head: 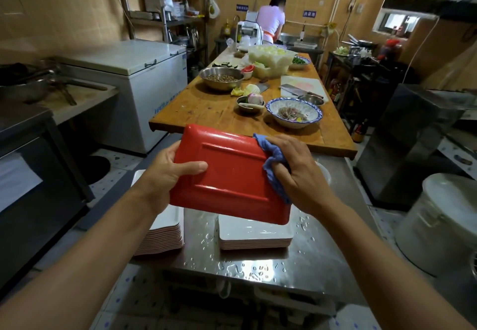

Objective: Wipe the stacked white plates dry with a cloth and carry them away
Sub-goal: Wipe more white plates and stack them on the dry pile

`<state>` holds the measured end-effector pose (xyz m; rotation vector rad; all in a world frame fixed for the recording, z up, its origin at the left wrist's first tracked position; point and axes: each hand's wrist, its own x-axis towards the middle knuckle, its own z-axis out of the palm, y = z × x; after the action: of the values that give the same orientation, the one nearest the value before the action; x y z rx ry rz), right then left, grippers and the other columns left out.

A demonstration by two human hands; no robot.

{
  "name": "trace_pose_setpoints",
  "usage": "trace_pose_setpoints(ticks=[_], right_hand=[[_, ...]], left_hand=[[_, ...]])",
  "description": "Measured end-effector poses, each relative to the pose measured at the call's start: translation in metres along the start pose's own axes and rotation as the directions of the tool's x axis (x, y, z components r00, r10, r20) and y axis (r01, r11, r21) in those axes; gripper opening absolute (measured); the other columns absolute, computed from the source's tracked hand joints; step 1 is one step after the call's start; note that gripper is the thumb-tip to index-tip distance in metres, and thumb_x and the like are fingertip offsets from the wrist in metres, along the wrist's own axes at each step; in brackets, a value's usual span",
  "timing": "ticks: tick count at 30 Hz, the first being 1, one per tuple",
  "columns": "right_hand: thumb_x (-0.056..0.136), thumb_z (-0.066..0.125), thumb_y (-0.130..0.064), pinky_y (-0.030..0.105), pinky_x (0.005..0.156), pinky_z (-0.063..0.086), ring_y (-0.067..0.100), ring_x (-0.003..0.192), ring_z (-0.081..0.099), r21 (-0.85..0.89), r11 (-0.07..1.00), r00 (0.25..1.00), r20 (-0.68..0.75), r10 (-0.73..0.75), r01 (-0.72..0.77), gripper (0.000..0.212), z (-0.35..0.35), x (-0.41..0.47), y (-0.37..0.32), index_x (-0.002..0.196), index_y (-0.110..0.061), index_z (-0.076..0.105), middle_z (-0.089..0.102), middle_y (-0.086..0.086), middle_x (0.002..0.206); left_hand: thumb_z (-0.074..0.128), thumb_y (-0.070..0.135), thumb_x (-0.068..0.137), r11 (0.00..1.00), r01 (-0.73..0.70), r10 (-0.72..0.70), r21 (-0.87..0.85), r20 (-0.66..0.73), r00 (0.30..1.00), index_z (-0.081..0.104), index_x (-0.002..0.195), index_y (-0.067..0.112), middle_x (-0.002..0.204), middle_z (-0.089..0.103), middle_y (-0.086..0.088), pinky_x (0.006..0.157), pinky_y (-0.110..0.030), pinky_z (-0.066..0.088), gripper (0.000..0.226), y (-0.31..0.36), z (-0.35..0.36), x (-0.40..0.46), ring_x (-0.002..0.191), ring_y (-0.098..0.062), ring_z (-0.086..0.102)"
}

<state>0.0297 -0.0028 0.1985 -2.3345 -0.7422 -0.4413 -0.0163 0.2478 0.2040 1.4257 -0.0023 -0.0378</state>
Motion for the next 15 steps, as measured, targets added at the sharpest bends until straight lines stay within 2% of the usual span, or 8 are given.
trace_pose_setpoints(ticks=[2, 4, 6, 7, 10, 12, 15], right_hand=[[0.090, 0.042, -0.026, 0.026, 0.108, 0.024, 0.016, 0.135, 0.029, 0.045, 0.998, 0.999, -0.014, 0.051, -0.050, 0.048, 0.004, -0.002, 0.001, 0.138, -0.019, 0.044, 0.034, 0.002, 0.148], [0.093, 0.042, -0.023, 0.024, 0.110, 0.018, 0.013, 0.141, 0.018, 0.074, 0.993, 0.996, -0.003, 0.090, -0.089, 0.050, 0.009, -0.009, 0.004, 0.142, -0.021, 0.037, 0.018, 0.000, 0.156], [0.093, 0.039, -0.024, 0.022, 0.111, 0.017, 0.010, 0.144, 0.014, 0.108, 0.987, 0.993, 0.017, 0.115, -0.116, 0.053, 0.013, -0.020, 0.006, 0.146, -0.023, 0.029, 0.008, -0.004, 0.159], [0.093, 0.038, -0.025, 0.023, 0.111, 0.019, 0.009, 0.144, 0.015, 0.132, 0.984, 0.993, 0.024, 0.118, -0.120, 0.054, 0.015, -0.025, 0.006, 0.146, -0.026, 0.028, 0.007, -0.007, 0.158], [0.093, 0.038, -0.027, 0.021, 0.112, 0.022, 0.007, 0.143, 0.018, 0.141, 0.987, 0.997, 0.008, 0.072, -0.072, 0.051, 0.018, -0.037, 0.005, 0.141, -0.034, 0.023, 0.007, -0.015, 0.154], [0.093, 0.039, -0.027, 0.024, 0.115, 0.020, 0.010, 0.143, 0.017, 0.061, 0.997, 0.999, -0.026, 0.041, -0.039, 0.052, 0.023, -0.042, 0.004, 0.144, -0.028, 0.025, 0.009, -0.012, 0.154], [0.093, 0.036, -0.033, 0.037, 0.118, 0.012, 0.019, 0.145, 0.012, -0.143, 0.989, 0.998, -0.056, 0.017, -0.025, 0.054, 0.034, -0.044, -0.003, 0.144, -0.015, 0.033, 0.019, 0.001, 0.155]], left_hand=[[0.076, 0.005, 0.057, 0.999, 0.032, -0.034, -0.039, -0.036, 0.999, 0.057, 0.121, 0.015, 0.112, 0.067, -0.015, 0.073, -0.041, 0.058, 0.068, -0.003, 0.004, 0.003, 0.094, -0.032, 0.067], [0.068, 0.006, 0.066, 0.992, 0.065, -0.076, -0.107, -0.095, 0.993, 0.059, 0.118, 0.016, 0.109, 0.067, -0.014, 0.072, -0.040, 0.057, 0.054, -0.007, 0.009, 0.007, 0.088, -0.029, 0.067], [0.062, 0.001, 0.075, 0.975, 0.121, -0.147, -0.188, -0.130, 0.981, 0.059, 0.119, 0.016, 0.108, 0.066, -0.015, 0.076, -0.044, 0.055, 0.046, -0.013, 0.013, 0.011, 0.088, -0.031, 0.064], [0.061, 0.001, 0.077, 0.964, 0.148, -0.182, -0.220, -0.142, 0.973, 0.060, 0.118, 0.018, 0.106, 0.067, -0.014, 0.075, -0.045, 0.055, 0.044, -0.016, 0.014, 0.013, 0.087, -0.031, 0.064], [0.062, 0.004, 0.079, 0.926, 0.215, -0.282, -0.309, -0.189, 0.941, 0.063, 0.104, 0.020, 0.082, 0.072, -0.009, 0.054, -0.042, 0.058, 0.030, -0.022, 0.015, 0.018, 0.068, -0.026, 0.069], [0.064, 0.007, 0.078, 0.898, 0.255, -0.344, -0.359, -0.209, 0.915, 0.063, 0.102, 0.018, 0.073, 0.072, -0.008, 0.048, -0.041, 0.056, 0.026, -0.024, 0.016, 0.018, 0.059, -0.025, 0.070], [0.067, 0.012, 0.077, 0.864, 0.299, -0.402, -0.405, -0.200, 0.893, 0.063, 0.103, 0.015, 0.071, 0.073, -0.010, 0.050, -0.038, 0.055, 0.026, -0.026, 0.021, 0.017, 0.059, -0.026, 0.070]])
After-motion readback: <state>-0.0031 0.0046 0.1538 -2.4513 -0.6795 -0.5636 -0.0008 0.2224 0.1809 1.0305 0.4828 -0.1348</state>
